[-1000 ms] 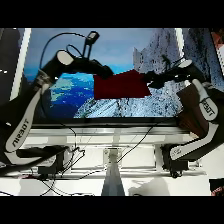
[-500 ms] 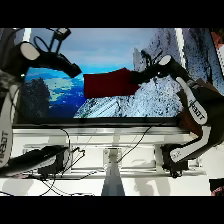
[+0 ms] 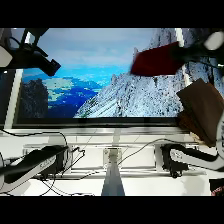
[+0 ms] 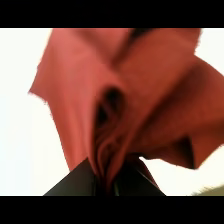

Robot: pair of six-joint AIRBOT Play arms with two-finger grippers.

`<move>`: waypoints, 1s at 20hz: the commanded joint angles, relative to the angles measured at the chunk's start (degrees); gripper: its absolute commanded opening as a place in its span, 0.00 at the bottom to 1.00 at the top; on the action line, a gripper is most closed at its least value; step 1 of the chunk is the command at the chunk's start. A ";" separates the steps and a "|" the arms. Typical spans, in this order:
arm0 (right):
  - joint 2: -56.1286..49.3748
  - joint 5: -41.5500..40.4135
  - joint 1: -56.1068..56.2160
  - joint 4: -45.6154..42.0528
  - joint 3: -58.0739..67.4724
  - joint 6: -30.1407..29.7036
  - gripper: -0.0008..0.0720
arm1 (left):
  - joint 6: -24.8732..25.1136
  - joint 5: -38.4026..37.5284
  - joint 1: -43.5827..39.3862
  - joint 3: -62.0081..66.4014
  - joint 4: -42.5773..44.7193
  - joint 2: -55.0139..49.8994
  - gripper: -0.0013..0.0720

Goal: Fold the clothes and pants, and hang the long-sleeved shirts on hangers.

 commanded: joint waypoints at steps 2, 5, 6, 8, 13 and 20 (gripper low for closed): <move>11.39 16.24 -11.93 -17.35 0.31 7.67 0.03 | 0.00 -0.02 0.07 0.00 1.05 0.96 0.86; 15.65 21.70 -22.75 -20.15 0.31 9.38 0.03 | 0.00 -0.04 0.07 0.00 1.05 0.96 0.86; 16.50 23.26 -26.18 -20.15 0.31 9.40 0.03 | 0.00 -0.02 0.07 0.00 1.05 0.96 0.86; 17.51 26.38 -32.87 -20.13 0.31 9.35 0.03 | 0.00 -0.02 0.07 0.00 1.05 0.96 0.86; 17.59 27.98 -42.14 -19.67 0.24 8.48 0.62 | -0.02 -0.02 0.07 0.00 1.05 0.96 0.86; 17.14 20.24 -34.77 4.13 0.24 -3.26 0.14 | -0.02 -0.02 0.07 0.00 1.05 0.96 0.86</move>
